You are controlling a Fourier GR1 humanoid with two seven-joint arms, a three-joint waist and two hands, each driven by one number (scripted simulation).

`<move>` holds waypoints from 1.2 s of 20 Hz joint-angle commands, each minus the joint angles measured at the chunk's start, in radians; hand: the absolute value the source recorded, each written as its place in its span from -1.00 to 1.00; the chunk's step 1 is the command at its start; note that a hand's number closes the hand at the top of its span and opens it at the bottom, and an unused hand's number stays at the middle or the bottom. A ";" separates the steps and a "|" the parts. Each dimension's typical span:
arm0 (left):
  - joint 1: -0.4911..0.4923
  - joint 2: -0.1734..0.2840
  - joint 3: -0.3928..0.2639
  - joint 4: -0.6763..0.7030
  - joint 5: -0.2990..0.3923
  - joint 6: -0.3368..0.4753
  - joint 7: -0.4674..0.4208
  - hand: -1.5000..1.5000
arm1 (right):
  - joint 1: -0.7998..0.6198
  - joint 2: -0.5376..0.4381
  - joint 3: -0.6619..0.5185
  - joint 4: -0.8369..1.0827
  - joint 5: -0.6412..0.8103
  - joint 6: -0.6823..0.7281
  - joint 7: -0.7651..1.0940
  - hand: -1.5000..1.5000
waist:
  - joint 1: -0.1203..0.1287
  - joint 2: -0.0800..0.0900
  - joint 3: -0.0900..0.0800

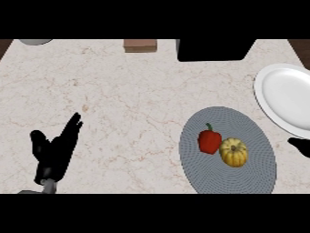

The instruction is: Pick the squash from the placemat and place it in the plate

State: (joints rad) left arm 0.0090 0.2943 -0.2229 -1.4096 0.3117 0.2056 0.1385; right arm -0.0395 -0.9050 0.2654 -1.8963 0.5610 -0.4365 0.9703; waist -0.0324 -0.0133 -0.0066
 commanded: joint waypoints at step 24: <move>-0.048 -0.034 -0.004 0.022 -0.008 -0.029 0.038 0.00 | -0.222 0.426 0.217 0.175 0.104 0.556 0.517 -1.00 | 0.042 0.016 0.003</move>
State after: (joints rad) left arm -0.0160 0.2650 -0.2488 -1.4217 0.2898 0.1870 0.1732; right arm -0.2218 -0.5929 0.4620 -1.7673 0.6293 0.0376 1.2459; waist 0.0176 -0.0003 -0.0030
